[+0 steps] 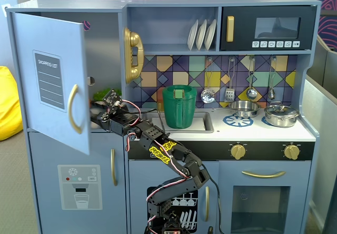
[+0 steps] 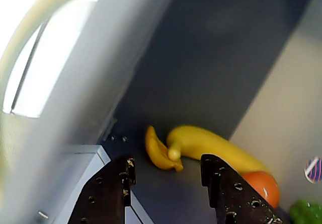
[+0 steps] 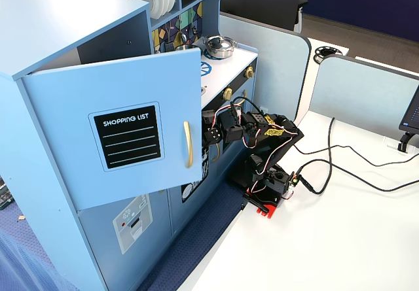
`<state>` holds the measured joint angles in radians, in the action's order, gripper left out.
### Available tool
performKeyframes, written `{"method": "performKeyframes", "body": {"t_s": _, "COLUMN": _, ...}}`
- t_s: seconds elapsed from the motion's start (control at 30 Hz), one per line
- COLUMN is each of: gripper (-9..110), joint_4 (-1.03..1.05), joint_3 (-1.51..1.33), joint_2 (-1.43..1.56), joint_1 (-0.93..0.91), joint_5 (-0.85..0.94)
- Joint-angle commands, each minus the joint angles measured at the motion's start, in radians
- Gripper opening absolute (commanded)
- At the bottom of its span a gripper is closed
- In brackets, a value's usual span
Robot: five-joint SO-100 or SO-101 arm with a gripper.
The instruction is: Open the left cabinet door
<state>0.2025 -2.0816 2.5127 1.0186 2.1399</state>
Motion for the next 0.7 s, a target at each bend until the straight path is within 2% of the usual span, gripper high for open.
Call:
{"method": "performKeyframes", "body": {"t_s": 0.0, "gripper": 8, "joint_4": -0.054, "joint_3": -0.003, "joint_2": 0.011, "joint_1": 0.064, "joint_5": 0.038}}
{"method": "performKeyframes", "body": {"t_s": 0.17, "gripper": 7, "joint_4": -0.06, "joint_3": -0.032, "joint_2": 0.038, "joint_1": 0.035, "joint_5": 0.032}}
{"method": "performKeyframes", "body": {"t_s": 0.27, "gripper": 7, "joint_4": 0.018, "joint_3": -0.049, "joint_2": 0.077, "joint_1": -0.126, "joint_5": -0.066}}
{"method": "performKeyframes", "body": {"t_s": 0.47, "gripper": 7, "joint_4": 0.477, "joint_3": -0.054, "joint_2": 0.144, "joint_1": -0.541, "joint_5": -0.282}}
{"method": "performKeyframes", "body": {"t_s": 0.67, "gripper": 6, "joint_4": 0.942, "joint_3": -0.066, "joint_2": 0.164, "joint_1": -0.827, "joint_5": -0.446}}
